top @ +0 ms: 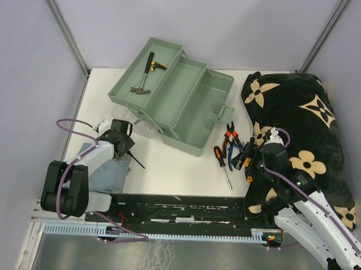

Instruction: Pack the tool kit

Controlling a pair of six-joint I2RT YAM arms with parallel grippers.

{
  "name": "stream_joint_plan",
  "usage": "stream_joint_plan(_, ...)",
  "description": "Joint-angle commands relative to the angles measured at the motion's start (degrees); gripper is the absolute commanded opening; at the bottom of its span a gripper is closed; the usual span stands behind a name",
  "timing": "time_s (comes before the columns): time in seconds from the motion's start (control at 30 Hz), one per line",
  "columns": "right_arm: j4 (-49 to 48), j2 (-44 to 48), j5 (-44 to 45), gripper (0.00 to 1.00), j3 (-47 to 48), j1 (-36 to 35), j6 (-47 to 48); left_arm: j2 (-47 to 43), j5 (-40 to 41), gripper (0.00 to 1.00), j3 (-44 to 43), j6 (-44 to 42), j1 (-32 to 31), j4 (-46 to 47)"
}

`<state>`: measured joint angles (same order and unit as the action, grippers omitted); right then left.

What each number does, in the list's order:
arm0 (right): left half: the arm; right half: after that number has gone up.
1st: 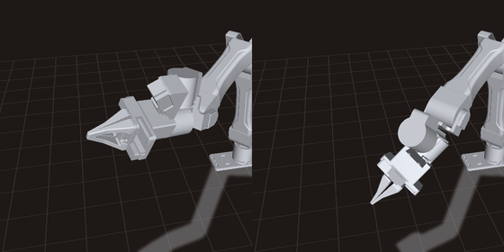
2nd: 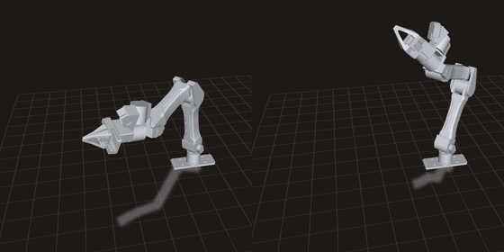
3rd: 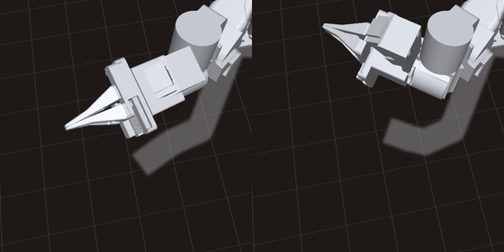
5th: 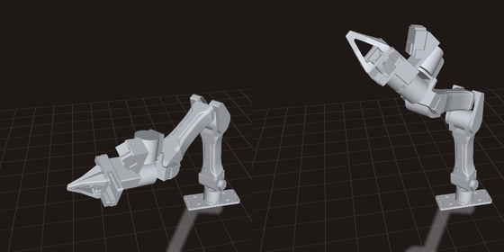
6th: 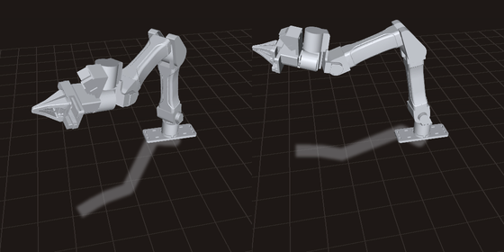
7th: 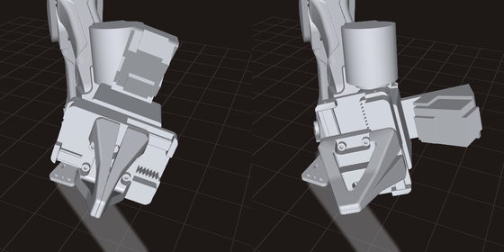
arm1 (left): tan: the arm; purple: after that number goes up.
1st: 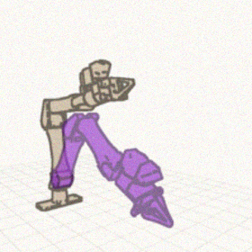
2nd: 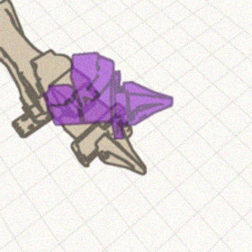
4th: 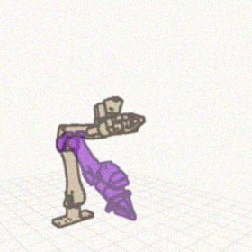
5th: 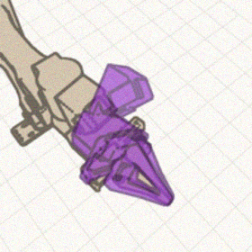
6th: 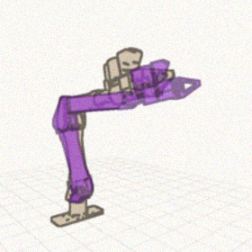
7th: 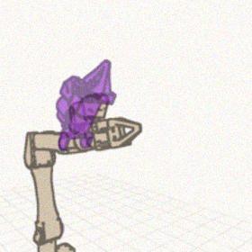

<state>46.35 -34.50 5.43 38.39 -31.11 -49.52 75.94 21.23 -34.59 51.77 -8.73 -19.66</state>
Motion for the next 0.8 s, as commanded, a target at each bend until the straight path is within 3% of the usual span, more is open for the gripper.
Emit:
stream_joint_plan(0.0, -1.3, 1.4, 0.7, 0.93, 0.5, 0.0, -0.5, 3.1, -1.2, 0.69, 0.8, 4.7, 0.6, -0.6)
stream_joint_plan(0.4, -0.9, 2.7, 1.6, 0.93, -0.1, 0.0, -0.4, -0.5, -3.3, 0.64, -0.1, 2.6, 1.1, -0.3)
stream_joint_plan(0.6, -0.9, 2.9, 1.9, 0.93, -0.5, 0.0, -0.5, -9.7, 2.2, 0.68, -1.9, 1.6, 1.0, -1.3)
stream_joint_plan(0.77, -1.4, 2.8, 1.8, 0.93, -0.9, 0.0, -0.6, -13.1, 6.4, 0.71, 1.2, 1.3, 1.1, 4.5)
